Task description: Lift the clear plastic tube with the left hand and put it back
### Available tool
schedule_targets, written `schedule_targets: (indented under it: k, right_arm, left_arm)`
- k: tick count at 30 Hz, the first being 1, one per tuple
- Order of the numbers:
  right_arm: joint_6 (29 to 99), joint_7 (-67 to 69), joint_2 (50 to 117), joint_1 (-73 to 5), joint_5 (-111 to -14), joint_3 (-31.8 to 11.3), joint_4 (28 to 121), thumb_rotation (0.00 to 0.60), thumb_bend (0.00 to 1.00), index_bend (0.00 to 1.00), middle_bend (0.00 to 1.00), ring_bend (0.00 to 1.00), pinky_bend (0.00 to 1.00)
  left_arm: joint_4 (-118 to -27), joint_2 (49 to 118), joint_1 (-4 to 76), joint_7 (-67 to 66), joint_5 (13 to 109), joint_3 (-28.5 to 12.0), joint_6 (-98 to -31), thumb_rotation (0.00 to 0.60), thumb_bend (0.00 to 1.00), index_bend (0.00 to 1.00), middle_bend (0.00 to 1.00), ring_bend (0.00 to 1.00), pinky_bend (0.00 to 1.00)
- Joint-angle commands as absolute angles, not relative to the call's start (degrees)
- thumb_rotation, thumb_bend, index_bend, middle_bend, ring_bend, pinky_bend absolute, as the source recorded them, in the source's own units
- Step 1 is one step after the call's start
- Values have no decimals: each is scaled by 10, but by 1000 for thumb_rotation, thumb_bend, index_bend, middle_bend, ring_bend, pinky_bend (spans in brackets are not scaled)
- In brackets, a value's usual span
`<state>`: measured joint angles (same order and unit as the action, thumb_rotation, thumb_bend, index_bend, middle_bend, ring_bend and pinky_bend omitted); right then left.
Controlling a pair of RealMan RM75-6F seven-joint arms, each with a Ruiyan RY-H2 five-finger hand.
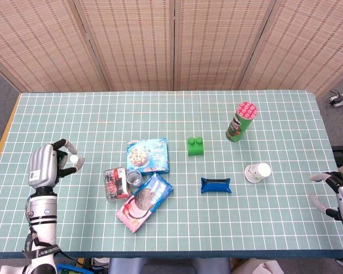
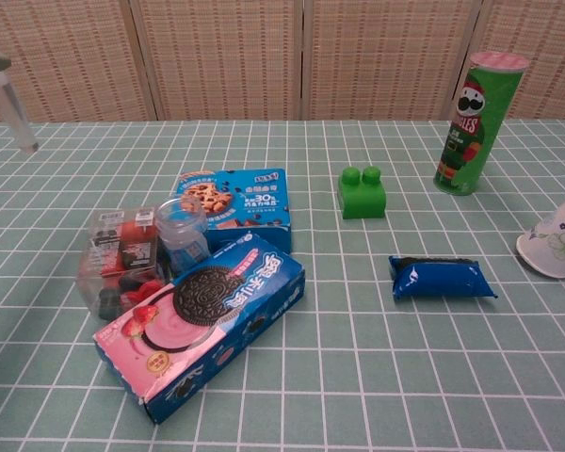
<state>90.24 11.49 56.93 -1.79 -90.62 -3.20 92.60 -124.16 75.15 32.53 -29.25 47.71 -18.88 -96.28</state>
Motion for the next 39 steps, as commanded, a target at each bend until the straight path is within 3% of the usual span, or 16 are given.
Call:
schedule_targets:
  k: [1, 7, 10, 18, 25, 30, 36, 39]
  right_arm:
    - [902, 115, 569, -18, -906, -32, 926, 600, 266, 397, 436, 330, 511]
    - [902, 115, 570, -18, -906, -32, 926, 600, 266, 397, 435, 330, 511]
    - [902, 114, 570, -18, -906, -32, 926, 600, 265, 396, 435, 330, 512]
    - [902, 113, 570, -18, -905, -32, 926, 600, 265, 396, 436, 330, 511]
    - [903, 114, 570, -18, -905, -32, 926, 600, 265, 397, 436, 330, 511]
    - [903, 115, 569, -17, -905, -32, 926, 600, 265, 396, 436, 330, 511]
    - [903, 115, 569, -17, -905, -32, 926, 600, 265, 396, 436, 330, 511]
    - [904, 114, 569, -17, -906, -32, 926, 600, 265, 397, 436, 330, 511]
  left_arm:
    - [-1265, 739, 318, -265, 448, -197, -932, 600, 252, 772, 1000, 1000, 1000]
    - [-1310, 675, 297, -167, 376, -235, -832, 600, 252, 772, 1000, 1000, 1000]
    - [-1306, 661, 295, -160, 373, -237, -820, 600, 251, 772, 1000, 1000, 1000]
    - [-1239, 715, 309, -260, 450, -191, -912, 600, 252, 772, 1000, 1000, 1000]
    - [-1218, 748, 310, -288, 470, -187, -941, 600, 251, 772, 1000, 1000, 1000]
    - [-1251, 731, 300, -249, 438, -204, -904, 600, 252, 772, 1000, 1000, 1000]
    - [-1288, 680, 285, -160, 374, -238, -814, 600, 252, 772, 1000, 1000, 1000]
    - [-1280, 669, 285, -154, 376, -238, -805, 600, 252, 772, 1000, 1000, 1000]
